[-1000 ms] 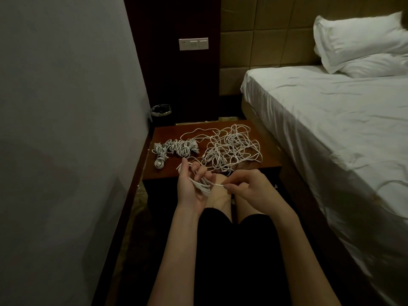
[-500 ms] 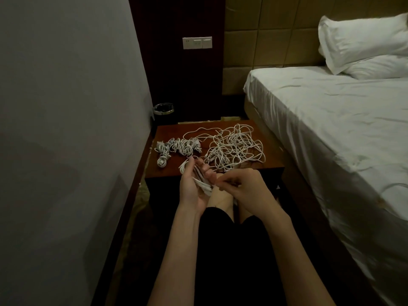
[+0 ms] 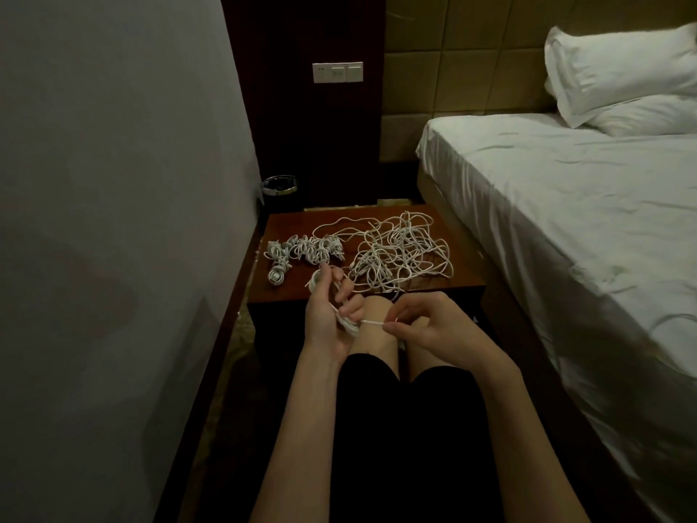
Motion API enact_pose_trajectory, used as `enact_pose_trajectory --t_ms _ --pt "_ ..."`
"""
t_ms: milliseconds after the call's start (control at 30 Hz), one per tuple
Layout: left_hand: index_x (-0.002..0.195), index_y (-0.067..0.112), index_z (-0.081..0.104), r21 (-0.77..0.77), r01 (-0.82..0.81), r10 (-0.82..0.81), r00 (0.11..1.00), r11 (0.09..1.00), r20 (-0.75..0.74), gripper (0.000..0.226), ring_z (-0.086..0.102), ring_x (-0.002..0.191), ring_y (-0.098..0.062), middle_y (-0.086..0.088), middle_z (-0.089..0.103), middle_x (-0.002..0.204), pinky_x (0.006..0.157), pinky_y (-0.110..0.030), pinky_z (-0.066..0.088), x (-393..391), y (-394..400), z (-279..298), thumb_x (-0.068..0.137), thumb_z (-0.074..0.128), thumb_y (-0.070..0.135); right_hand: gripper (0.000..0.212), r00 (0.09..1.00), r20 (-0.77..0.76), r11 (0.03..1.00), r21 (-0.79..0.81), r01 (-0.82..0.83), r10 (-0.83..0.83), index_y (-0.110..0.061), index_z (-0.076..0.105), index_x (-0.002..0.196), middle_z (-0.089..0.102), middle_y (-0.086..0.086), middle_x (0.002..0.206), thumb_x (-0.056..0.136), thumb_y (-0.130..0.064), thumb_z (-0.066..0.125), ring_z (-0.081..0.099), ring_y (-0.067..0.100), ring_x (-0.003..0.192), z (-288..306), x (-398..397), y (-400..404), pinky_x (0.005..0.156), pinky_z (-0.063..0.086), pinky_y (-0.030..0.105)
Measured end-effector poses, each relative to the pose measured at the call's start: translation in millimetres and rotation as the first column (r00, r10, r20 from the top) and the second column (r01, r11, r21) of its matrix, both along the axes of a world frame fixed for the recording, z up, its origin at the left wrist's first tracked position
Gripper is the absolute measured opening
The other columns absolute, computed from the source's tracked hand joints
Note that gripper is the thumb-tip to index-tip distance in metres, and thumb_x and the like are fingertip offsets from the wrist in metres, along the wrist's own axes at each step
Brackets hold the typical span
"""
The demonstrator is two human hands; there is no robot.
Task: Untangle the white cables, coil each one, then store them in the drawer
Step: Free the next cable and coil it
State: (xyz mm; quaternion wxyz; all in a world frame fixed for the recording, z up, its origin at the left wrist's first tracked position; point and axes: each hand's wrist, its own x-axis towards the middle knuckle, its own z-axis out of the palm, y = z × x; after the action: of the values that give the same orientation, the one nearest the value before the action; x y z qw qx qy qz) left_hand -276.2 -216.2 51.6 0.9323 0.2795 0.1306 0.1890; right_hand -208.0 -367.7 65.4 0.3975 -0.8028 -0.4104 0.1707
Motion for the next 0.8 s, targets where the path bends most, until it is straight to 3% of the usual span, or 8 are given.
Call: enact_pose_trajectory --t_ms 133,233,333,400,467,567,700,800 --pt "0.069 0.017 0.040 0.213 0.043 -0.011 0.989 0.976 -0.145 0.043 0.024 0.030 -0.003 0.008 0.027 0.046 0.028 -0.014 0.022 5 -7 -1 0.102 0.037 0.044 0.026 0.991 0.051 0.982 -0.146 -0.118 0.126 -0.041 0.070 0.093 0.069 -0.018 0.091 0.073 -0.056 0.060 0.064 0.005 0.088 9 -6 4 0.084 0.053 0.046" --pt "0.065 0.015 0.045 0.377 0.118 -0.035 0.975 0.919 -0.218 0.046 0.027 0.032 -0.005 0.005 0.030 0.048 0.032 -0.016 0.025 6 -15 4 0.101 0.039 0.044 0.038 0.983 0.118 0.982 -0.145 -0.119 0.137 -0.042 0.072 0.094 0.069 -0.023 0.093 0.072 -0.068 0.054 0.064 -0.001 0.084 14 -15 12 0.076 0.056 0.039" --pt "0.055 0.017 0.052 0.315 0.218 -0.146 0.961 0.924 -0.236 0.052 0.038 0.045 -0.008 0.003 0.039 0.055 0.051 -0.021 0.035 6 -19 4 0.100 0.043 0.043 0.018 0.990 0.087 0.993 -0.006 -0.115 0.115 -0.027 0.075 0.084 0.070 -0.007 0.081 0.083 -0.043 0.069 0.062 0.003 0.073 13 -18 15 0.071 0.053 0.033" --pt "0.061 0.014 0.052 0.312 0.290 -0.207 0.939 0.905 -0.273 0.047 0.043 0.051 -0.010 0.001 0.043 0.058 0.055 -0.023 0.036 3 -20 2 0.095 0.048 0.047 0.026 0.996 0.071 0.999 0.011 -0.050 0.049 -0.028 0.071 0.079 0.069 -0.007 0.078 0.075 -0.053 0.072 0.065 0.007 0.074 11 -16 13 0.073 0.055 0.042" --pt "0.057 0.015 0.057 0.345 0.386 -0.284 0.907 0.856 -0.309 0.050 0.044 0.042 -0.009 0.001 0.044 0.053 0.043 -0.017 0.033 2 -22 0 0.091 0.050 0.051 0.042 0.998 0.055 1.000 0.005 0.021 -0.022 -0.022 0.064 0.077 0.068 -0.004 0.073 0.065 -0.061 0.075 0.065 0.010 0.068 9 -13 8 0.069 0.056 0.043" --pt "0.046 0.017 0.060 0.332 0.524 -0.429 0.844 0.784 -0.322 0.060 0.038 0.027 -0.003 0.006 0.042 0.039 0.029 -0.013 0.028 -3 -26 5 0.095 0.042 0.045 0.049 0.995 -0.039 0.994 0.046 0.094 -0.092 -0.009 0.057 0.080 0.061 -0.001 0.069 0.063 -0.046 0.084 0.056 0.008 0.061 9 -9 2 0.061 0.046 0.029" --pt "0.068 0.015 0.051 0.329 0.596 -0.537 0.803 0.732 -0.260 0.040 0.027 0.026 -0.001 0.005 0.033 0.044 0.028 -0.010 0.020 -6 -19 6 0.088 0.051 0.050 0.026 0.981 -0.193 0.963 0.267 0.032 0.020 -0.009 0.063 0.085 0.063 0.023 0.081 0.075 -0.030 0.076 0.056 0.039 0.070 14 -1 -15 0.069 0.045 0.043" --pt "0.081 0.014 0.057 0.340 0.640 -0.591 0.768 0.689 -0.248 0.037 0.029 0.028 -0.001 0.005 0.036 0.047 0.027 -0.010 0.023 -5 -20 3 0.088 0.053 0.050 0.015 0.980 -0.190 0.936 0.352 0.014 0.057 -0.011 0.067 0.091 0.067 0.019 0.082 0.080 -0.021 0.070 0.061 0.040 0.076 18 -1 -20 0.071 0.048 0.033"
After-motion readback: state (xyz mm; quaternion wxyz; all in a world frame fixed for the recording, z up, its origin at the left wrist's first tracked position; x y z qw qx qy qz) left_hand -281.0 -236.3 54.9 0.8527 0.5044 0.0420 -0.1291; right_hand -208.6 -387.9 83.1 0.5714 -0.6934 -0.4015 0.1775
